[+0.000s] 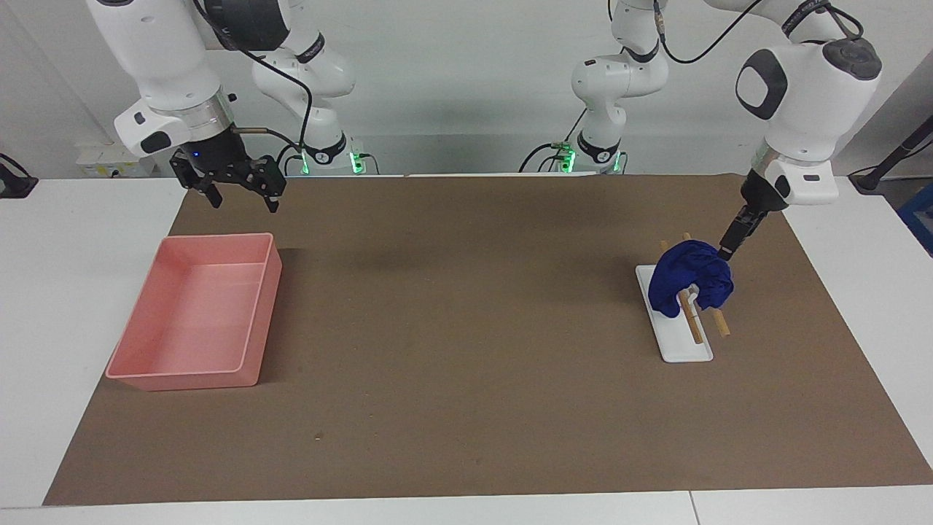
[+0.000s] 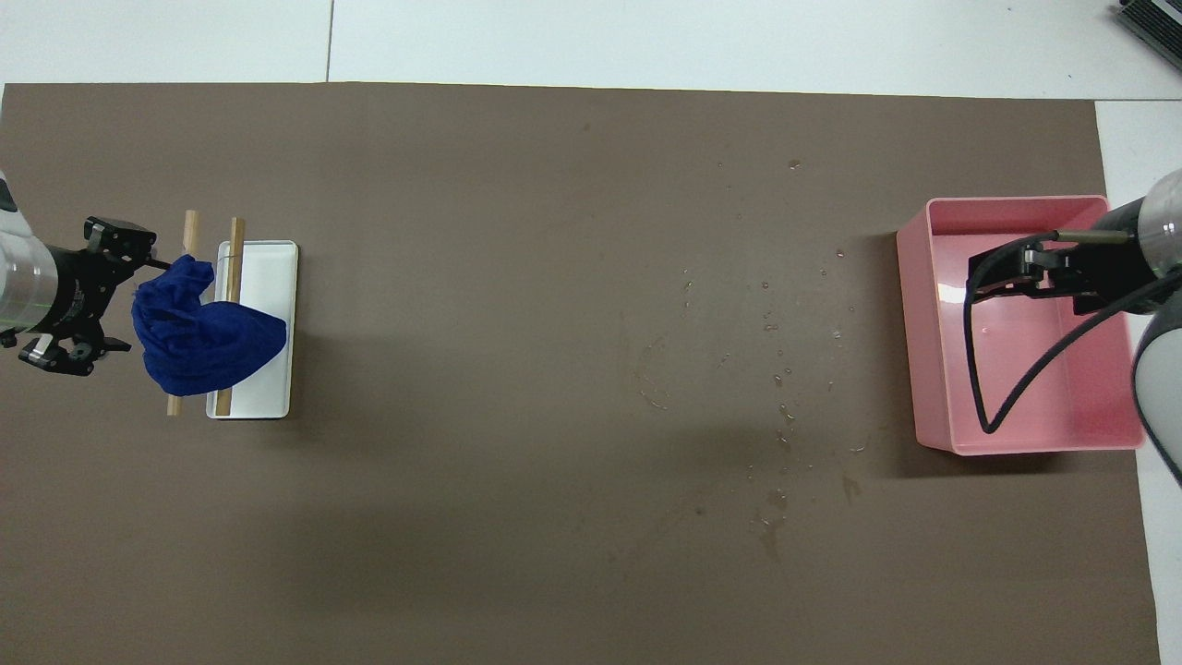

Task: Wipe water with towel using both arms
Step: 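Lower the left gripper onto the blue towel and close it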

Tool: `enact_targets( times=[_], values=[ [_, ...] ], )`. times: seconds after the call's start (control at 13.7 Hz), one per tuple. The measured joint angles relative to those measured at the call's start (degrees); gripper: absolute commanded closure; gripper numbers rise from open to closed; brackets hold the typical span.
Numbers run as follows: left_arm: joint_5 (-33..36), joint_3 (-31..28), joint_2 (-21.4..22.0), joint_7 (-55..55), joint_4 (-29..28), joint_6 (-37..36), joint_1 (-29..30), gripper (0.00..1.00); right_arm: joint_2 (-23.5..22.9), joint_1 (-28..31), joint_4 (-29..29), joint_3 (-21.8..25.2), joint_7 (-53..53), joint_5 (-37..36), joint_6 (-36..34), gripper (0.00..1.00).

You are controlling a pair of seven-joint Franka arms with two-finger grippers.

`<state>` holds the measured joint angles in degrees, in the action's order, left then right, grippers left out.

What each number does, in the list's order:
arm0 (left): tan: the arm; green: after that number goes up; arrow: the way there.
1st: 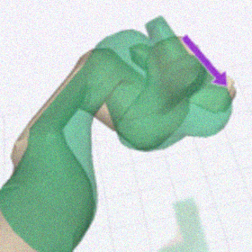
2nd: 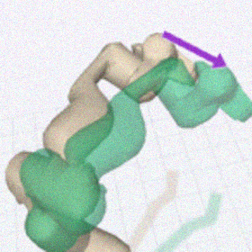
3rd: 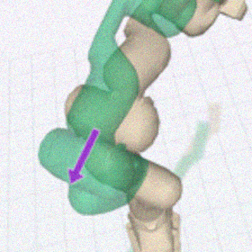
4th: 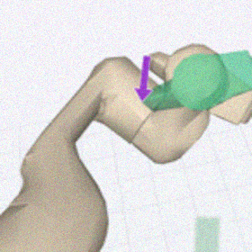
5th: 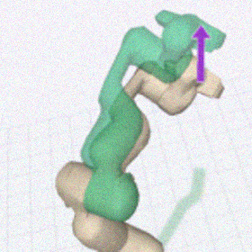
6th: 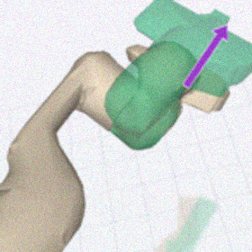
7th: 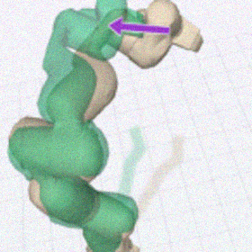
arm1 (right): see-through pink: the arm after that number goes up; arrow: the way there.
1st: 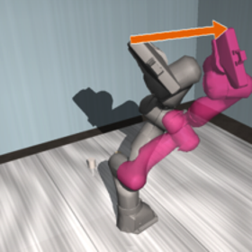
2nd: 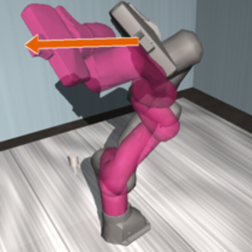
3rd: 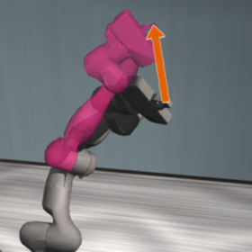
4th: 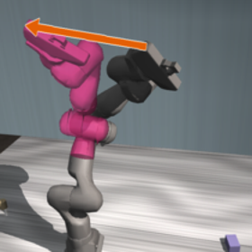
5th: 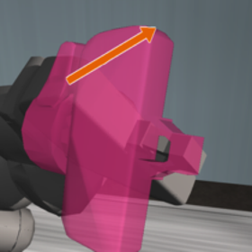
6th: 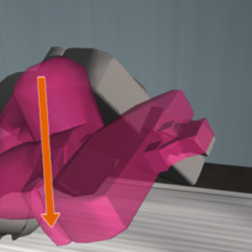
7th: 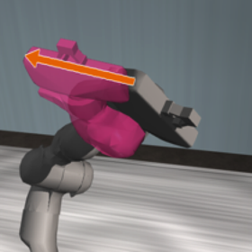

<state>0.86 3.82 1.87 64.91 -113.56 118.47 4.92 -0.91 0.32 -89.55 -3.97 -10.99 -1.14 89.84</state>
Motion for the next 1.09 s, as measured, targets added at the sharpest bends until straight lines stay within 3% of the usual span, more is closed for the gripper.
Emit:
enact_targets(
  times=[0.51, 0.58, 0.8, 0.88, 0.95, 1.09],
  values=[
    [0.0, 0.04, -0.94, 10.8, -6.06, 3.95, 0.58, 0.0, 0.0, 0.0, -0.04, 0.0, 0.0, 0.0, 0.0, 0.0],
    [0.0, 0.05, -0.94, 11.1, -6.36, 4.26, 0.58, 0.07, 0.0, 0.0, -0.04, 0.0, 0.0, 0.0, 0.0, 0.0],
    [0.0, -0.01, -0.94, 11.25, -6.42, 4.38, 0.6, 0.53, 0.0, 0.0, -0.04, 0.0, 0.0, 0.0, 0.0, 0.0],
    [0.0, 0.0, -0.94, 11.26, -6.42, 4.38, 0.6, 0.7, 0.0, 0.0, -0.04, 0.0, 0.0, 0.0, 0.0, 0.0],
    [0.0, 0.01, -0.93, 11.26, -6.42, 4.38, 0.6, 0.95, 0.0, 0.0, -0.04, 0.0, 0.0, 0.0, 0.0, 0.0],
    [0.0, -0.02, -0.63, 11.26, -6.39, 4.38, 0.6, 1.0, 0.0, -0.02, -0.04, -0.01, 0.0, 0.0, 0.0, 0.0]
  ],
)
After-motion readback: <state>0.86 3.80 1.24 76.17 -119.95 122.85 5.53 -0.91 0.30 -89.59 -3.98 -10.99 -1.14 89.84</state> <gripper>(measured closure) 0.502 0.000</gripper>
